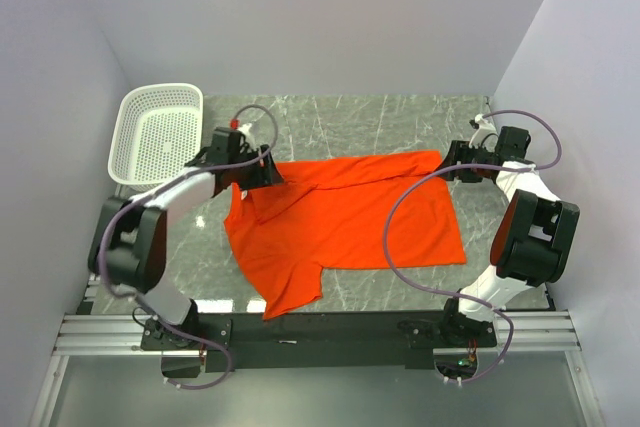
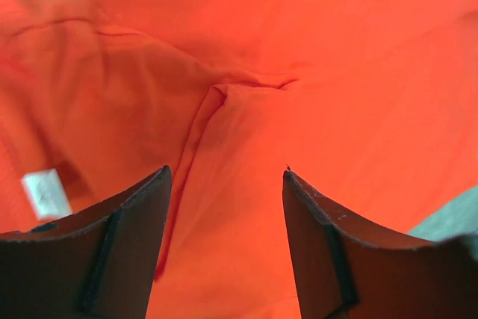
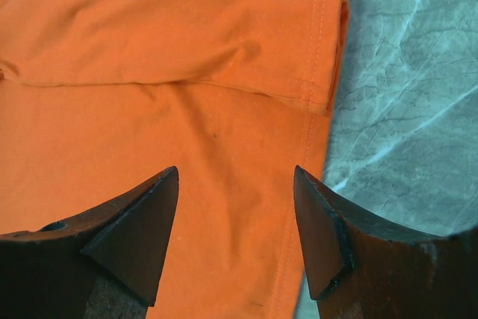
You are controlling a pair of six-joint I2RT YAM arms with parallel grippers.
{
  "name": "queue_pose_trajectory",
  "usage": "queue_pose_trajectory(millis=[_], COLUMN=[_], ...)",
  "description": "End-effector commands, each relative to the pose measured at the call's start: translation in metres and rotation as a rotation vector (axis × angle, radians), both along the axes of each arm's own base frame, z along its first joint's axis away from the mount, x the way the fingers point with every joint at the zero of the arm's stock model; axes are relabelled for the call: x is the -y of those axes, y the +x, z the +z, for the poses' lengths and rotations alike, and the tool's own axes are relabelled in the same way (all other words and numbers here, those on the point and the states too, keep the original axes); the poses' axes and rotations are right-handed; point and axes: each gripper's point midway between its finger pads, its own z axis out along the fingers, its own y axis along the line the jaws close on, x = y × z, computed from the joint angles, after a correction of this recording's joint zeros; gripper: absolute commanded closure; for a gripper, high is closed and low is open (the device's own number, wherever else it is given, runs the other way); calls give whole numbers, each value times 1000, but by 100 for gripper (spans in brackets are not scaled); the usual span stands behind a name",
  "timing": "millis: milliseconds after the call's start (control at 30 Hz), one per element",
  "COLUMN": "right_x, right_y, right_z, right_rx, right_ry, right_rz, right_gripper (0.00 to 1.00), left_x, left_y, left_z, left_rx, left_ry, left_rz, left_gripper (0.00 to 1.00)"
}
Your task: Fold and stack the t-shirts
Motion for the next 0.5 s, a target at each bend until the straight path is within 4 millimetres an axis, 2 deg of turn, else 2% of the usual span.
queue_pose_trajectory(millis=[0, 67, 100, 167, 367, 467], right_x=[-4, -5, -6, -6, -7, -8], right_y=[3, 3, 3, 3, 3, 3], right_z=[11, 11, 11, 10, 8, 8], right_rx=[32, 32, 31, 28, 21, 19], right_ry=[7, 13, 15, 18, 27, 33], right_rz=[23, 26, 26, 26, 28, 30], right_gripper=[30, 30, 30, 30, 30, 30], left_x=[21, 22, 27, 29, 32, 32], left_y=[7, 8, 12, 8, 5, 6], left_z=[3, -16, -13, -28, -46, -49], left_rx=[5, -41, -33, -76, -120, -121], left_ry=[58, 105, 113, 136, 200, 216], left_rz=[-131, -151, -160, -186, -209, -213], left_gripper=[35, 34, 35, 34, 34, 33])
